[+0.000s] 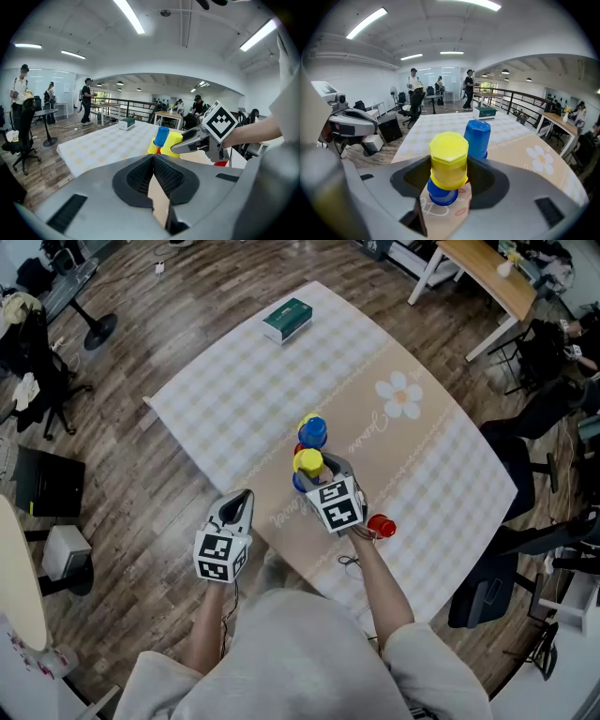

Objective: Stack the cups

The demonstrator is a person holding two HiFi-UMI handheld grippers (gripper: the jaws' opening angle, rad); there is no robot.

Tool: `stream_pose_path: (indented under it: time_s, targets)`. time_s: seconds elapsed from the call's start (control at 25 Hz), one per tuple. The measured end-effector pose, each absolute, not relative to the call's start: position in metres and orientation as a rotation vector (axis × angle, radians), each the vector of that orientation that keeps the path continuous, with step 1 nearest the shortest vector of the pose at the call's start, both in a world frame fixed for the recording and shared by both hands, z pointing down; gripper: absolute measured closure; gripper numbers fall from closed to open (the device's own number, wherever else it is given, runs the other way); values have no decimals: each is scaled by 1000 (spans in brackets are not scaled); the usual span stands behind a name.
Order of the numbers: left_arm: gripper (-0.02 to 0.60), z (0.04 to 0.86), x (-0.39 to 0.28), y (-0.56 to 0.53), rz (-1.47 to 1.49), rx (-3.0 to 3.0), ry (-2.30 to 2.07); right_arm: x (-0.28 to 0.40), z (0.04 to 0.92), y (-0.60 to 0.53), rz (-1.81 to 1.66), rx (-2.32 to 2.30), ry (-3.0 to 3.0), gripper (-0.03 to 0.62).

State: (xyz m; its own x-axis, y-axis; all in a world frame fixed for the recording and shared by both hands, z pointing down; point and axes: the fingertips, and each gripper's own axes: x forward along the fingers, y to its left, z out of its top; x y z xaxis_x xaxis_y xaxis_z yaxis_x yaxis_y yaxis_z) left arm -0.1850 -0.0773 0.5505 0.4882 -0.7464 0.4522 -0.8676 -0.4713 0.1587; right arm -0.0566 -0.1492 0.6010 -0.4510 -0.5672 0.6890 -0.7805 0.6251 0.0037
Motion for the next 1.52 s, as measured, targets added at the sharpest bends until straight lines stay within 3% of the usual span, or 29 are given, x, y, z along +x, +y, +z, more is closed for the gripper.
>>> stream_pose_path:
  time_s: [0.64, 0.92, 1.52]
  targets:
    - [568, 550, -187, -78, 462, 2368, -1348, -57, 609, -151, 412, 1047, -2176, 347]
    - [568, 549, -187, -78, 463, 2372, -1346, -57, 600, -149, 415, 1054, -2189, 292]
    - [568, 545, -155, -83, 471, 2445, -1264, -24, 573, -134, 408, 1162, -2221, 293]
